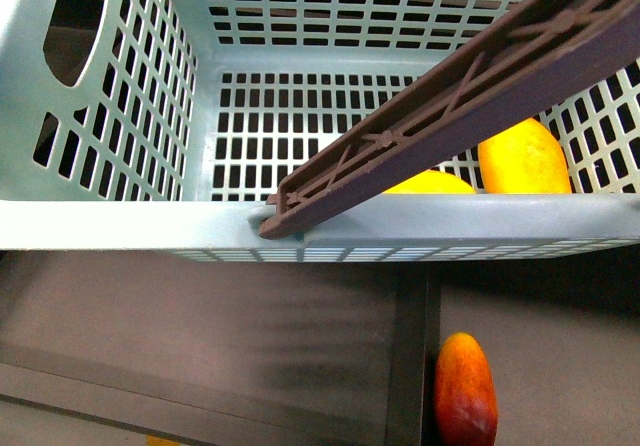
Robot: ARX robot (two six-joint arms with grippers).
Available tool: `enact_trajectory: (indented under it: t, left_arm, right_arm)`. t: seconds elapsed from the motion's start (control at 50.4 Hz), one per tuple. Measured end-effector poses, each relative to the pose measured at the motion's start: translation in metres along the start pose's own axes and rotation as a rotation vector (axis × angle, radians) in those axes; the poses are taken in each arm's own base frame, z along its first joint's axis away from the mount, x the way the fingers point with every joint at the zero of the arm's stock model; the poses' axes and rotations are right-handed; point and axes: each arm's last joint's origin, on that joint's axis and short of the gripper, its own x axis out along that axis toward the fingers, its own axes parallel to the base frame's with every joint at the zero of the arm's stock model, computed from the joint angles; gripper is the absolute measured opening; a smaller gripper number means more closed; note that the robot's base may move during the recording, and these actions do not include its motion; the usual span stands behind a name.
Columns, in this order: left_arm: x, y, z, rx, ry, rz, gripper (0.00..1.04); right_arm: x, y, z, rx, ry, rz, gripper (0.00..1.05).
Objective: Pick lemon and mango into basket
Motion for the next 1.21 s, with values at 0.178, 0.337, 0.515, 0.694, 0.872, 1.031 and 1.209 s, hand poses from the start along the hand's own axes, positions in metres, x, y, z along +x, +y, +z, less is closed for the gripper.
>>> enact_trajectory:
  t: [0.178, 0.337, 0.515, 0.694, 0.872, 1.031, 1.209]
  left_arm:
    - [0.000, 0.000, 0.000, -0.001, 0.001, -0.001, 0.04]
    - [0.000, 0.000, 0.000, -0.001, 0.000, 0.000, 0.04]
    - [0.000, 0.000, 0.000, -0.001, 0.001, -0.001, 0.04]
    - [0.007, 0.002, -0.001, -0.171, -0.365, 0.129, 0.05]
    - [0.008, 0.037, 0.039, -0.392, -0.731, 0.232, 0.05]
    - [0.027, 0.086, 0.077, -0.542, -0.830, 0.310, 0.04]
    - [0.065, 0.123, 0.104, -0.691, -0.861, 0.366, 0.04]
  right_arm:
    - [0.000, 0.000, 0.000, -0.001, 0.000, 0.000, 0.17]
    - [0.000, 0.000, 0.000, -0.001, 0.000, 0.000, 0.45]
    - [0.000, 0.000, 0.000, -0.001, 0.000, 0.000, 0.73]
    - [0.000, 0.000, 0.000, -0.001, 0.000, 0.000, 0.96]
    - [0.000, 0.000, 0.000, 0.000, -0.001, -0.001, 0.96]
    - [0.000, 0.000, 0.000, -0.001, -0.001, 0.000, 0.96]
    - [0.000, 0.000, 0.000, 0.000, -0.001, 0.000, 0.96]
